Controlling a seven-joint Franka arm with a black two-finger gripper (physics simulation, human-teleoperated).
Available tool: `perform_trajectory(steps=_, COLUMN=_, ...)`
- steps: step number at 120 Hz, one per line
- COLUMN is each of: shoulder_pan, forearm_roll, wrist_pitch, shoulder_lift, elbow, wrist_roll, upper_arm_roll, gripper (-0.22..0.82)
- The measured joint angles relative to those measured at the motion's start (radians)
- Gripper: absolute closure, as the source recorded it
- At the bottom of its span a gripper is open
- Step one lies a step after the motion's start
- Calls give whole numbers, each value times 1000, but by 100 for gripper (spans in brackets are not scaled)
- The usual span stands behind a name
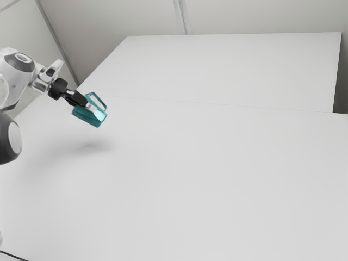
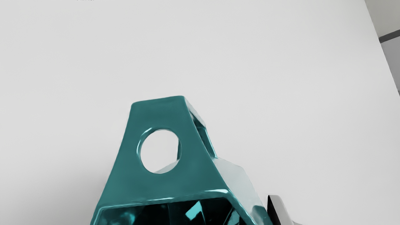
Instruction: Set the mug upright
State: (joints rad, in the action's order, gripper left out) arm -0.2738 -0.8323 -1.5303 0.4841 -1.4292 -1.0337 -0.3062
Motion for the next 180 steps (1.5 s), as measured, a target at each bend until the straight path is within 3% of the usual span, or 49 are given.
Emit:
perform_trajectory(steps=19, shoulder_pan=32, forearm_roll=298, wrist_pitch=-125, shoulder_lift=-102, elbow=-89, wrist_roll=61, upper_arm_roll=220, gripper=78)
perform_trajectory(steps=31, shoulder_pan=95, forearm_roll=463, wrist_pitch=-231, shoulder_lift=-189, elbow=-210, wrist_roll=100, upper_arm_roll=263, gripper=78)
perform_trajectory(steps=62, shoulder_pan=279, forearm_roll=679, wrist_pitch=-514, shoulder_lift=-348, elbow=-520, wrist_roll=187, upper_arm_roll=230, gripper=79)
perform_trajectory(steps=97, shoulder_pan=364, forearm_roll=823, wrist_pitch=-765, shoulder_lift=-500, elbow=-799, wrist_roll=282, upper_arm_roll=225, gripper=79)
perform_trajectory(steps=133, shoulder_pan=393, forearm_roll=860, wrist_pitch=-898, shoulder_lift=-548, elbow=-945, wrist_roll=366, upper_arm_roll=226, gripper=79)
perform_trajectory(steps=180, shoulder_pan=395, forearm_roll=866, wrist_pitch=-1011, shoulder_lift=-536, elbow=-1004, wrist_roll=436, upper_arm_roll=227, gripper=79)
